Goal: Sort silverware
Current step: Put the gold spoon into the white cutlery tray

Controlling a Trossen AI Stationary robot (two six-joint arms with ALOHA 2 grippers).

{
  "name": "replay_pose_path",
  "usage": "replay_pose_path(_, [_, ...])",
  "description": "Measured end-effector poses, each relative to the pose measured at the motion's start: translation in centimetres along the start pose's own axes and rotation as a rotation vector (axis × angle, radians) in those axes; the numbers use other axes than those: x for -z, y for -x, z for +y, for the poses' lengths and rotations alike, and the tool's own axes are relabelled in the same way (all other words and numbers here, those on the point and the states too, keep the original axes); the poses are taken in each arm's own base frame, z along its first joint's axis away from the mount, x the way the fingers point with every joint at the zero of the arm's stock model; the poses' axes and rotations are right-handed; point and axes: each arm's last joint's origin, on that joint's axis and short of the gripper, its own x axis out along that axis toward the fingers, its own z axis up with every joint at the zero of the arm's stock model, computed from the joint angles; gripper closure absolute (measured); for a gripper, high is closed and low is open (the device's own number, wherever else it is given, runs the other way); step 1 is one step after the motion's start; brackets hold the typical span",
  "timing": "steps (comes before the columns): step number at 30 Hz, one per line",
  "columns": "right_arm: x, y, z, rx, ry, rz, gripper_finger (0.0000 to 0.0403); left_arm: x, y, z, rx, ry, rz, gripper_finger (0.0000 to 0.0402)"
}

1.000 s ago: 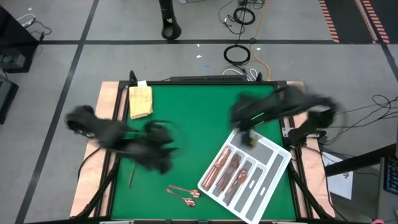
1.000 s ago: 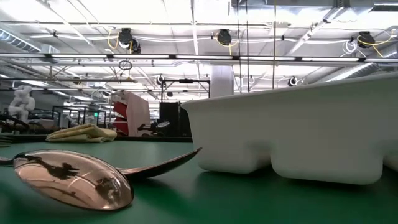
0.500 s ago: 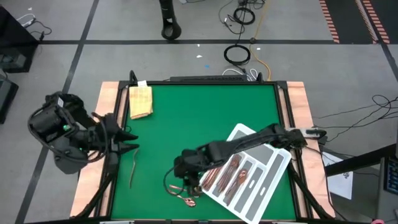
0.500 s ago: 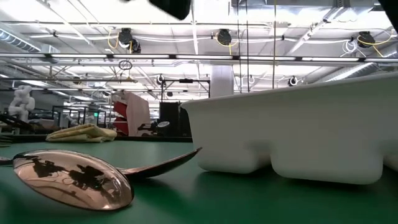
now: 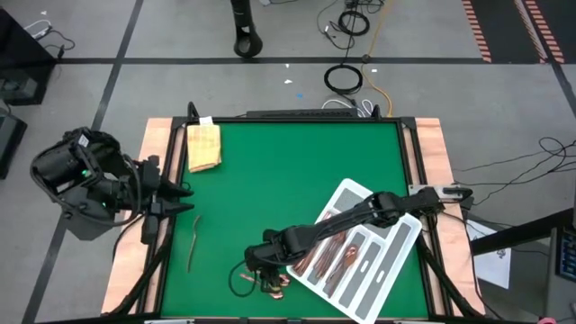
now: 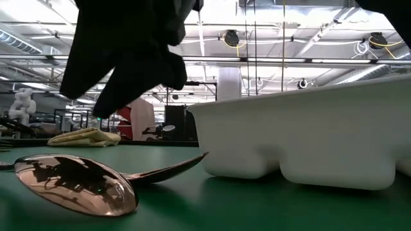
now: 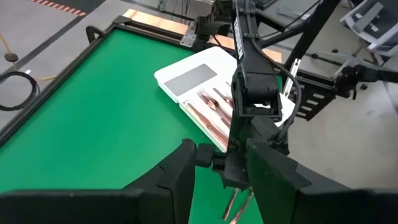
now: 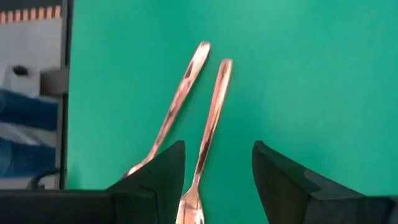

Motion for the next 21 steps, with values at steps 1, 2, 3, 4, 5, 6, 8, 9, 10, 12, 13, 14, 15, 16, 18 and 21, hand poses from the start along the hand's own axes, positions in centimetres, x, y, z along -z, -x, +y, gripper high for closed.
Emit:
replay_pose_path(1, [-0.1,-0.2,0.0,-0.001,-0.008,-0.006,0.0230,0.0,0.1,0.1,0.001,0.001,-0.001,0.0256])
replay_pose_path(2, [-0.1,-0.2,0.0,-0.004,-0.018,-0.012,0.0230,-0.1,0.2,0.3,0.004,0.004,-0.004,0.0256])
replay_pose_path(3, [0.0,-0.5,-0.1,0.003,-0.025,-0.004,0.0230,-0.1,0.3,0.4,0.006,0.005,-0.005,0.0256])
replay_pose_path(4, [0.2,-1.0,-0.1,0.014,-0.031,0.000,0.0230,-0.1,0.4,0.5,0.008,0.006,-0.006,0.0256])
replay_pose_path(5, [0.4,-1.5,-0.1,0.030,-0.036,0.002,0.0230,-0.1,0.4,0.5,0.009,0.008,-0.007,0.0256])
replay_pose_path(6, [0.8,-2.1,-0.1,0.050,-0.036,0.014,0.0230,-0.1,0.4,0.6,0.010,0.008,-0.008,0.0256])
replay_pose_path(8, [1.2,-2.9,0.1,0.064,-0.037,0.025,0.0230,-0.2,0.5,0.6,0.010,0.008,-0.008,0.0256])
replay_pose_path(9, [1.4,-3.2,0.2,0.066,-0.042,0.026,0.0230,-0.2,0.5,0.6,0.010,0.007,-0.008,0.0256])
replay_pose_path(10, [1.5,-3.3,0.4,0.064,-0.047,0.027,0.0230,-0.2,0.5,0.7,0.012,0.006,-0.009,0.0256])
replay_pose_path(12, [1.8,-3.8,0.6,0.070,-0.051,0.035,0.0231,-0.2,0.6,0.7,0.013,-0.007,-0.009,0.0256])
replay_pose_path(13, [2.0,-4.2,0.7,0.081,-0.057,0.038,0.0231,-0.2,0.6,0.7,0.013,-0.008,-0.010,0.0256])
replay_pose_path(14, [2.2,-4.4,0.7,0.088,-0.060,0.039,0.0231,-0.2,0.6,0.7,0.013,-0.009,-0.009,0.0256])
replay_pose_path(15, [2.3,-4.5,0.7,0.099,-0.063,0.042,0.0232,-0.2,0.6,0.7,0.013,-0.011,-0.009,0.0256])
replay_pose_path(16, [2.4,-4.6,0.7,0.114,-0.073,0.047,0.0234,-0.2,0.6,0.7,0.013,-0.016,-0.009,0.0256])
replay_pose_path(18, [2.7,-4.6,0.5,0.149,-0.095,0.065,0.0244,-0.2,0.6,0.8,0.014,-0.018,-0.010,0.0256])
replay_pose_path(21, [3.1,-4.6,0.3,0.197,-0.094,0.090,0.0271,-0.2,0.7,0.8,0.016,-0.031,-0.009,0.0256])
